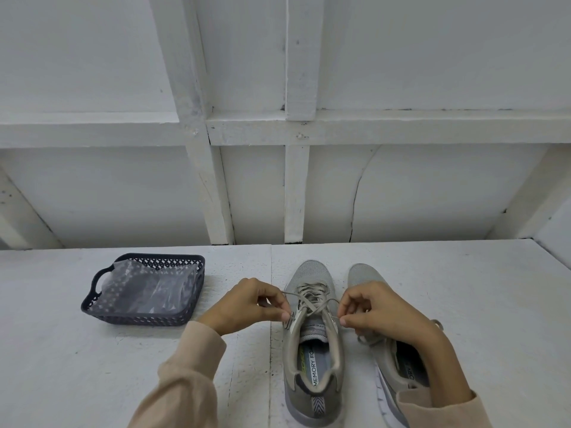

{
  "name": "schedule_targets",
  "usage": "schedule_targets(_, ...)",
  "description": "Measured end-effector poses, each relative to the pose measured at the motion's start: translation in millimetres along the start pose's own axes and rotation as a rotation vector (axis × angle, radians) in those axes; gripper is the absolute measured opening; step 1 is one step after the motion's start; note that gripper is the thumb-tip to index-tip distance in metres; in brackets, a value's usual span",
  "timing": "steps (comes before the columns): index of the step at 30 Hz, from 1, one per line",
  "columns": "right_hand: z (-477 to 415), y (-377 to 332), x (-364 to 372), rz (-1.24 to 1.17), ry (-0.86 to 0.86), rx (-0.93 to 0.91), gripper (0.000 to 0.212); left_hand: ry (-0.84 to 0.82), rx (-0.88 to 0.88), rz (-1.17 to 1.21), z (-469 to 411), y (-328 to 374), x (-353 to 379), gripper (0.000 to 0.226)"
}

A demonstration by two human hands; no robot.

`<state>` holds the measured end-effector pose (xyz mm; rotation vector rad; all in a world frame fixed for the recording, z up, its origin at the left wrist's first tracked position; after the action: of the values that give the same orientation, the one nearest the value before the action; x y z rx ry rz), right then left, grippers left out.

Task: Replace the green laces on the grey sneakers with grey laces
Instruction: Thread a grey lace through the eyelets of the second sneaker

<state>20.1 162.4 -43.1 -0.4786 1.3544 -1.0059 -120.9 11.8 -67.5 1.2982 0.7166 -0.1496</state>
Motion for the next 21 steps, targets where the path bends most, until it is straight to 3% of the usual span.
schedule_targets(21,-3.0,-6.2,1.8,0.110,0.056,-0.010,0.017,0.031,0.006,-0.052,-1.7,3.4,10.6,0.007)
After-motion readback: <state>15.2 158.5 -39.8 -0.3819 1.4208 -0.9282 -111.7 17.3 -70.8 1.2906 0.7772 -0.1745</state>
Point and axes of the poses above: each hand's wrist, its own z-axis away from the middle knuckle, its own x-axis out of the palm, y = z × x, the point moved 8 cm from there along -z, towards the middle knuckle, and after that the axes turned 2 degrees about x, right-handed, at the moved point
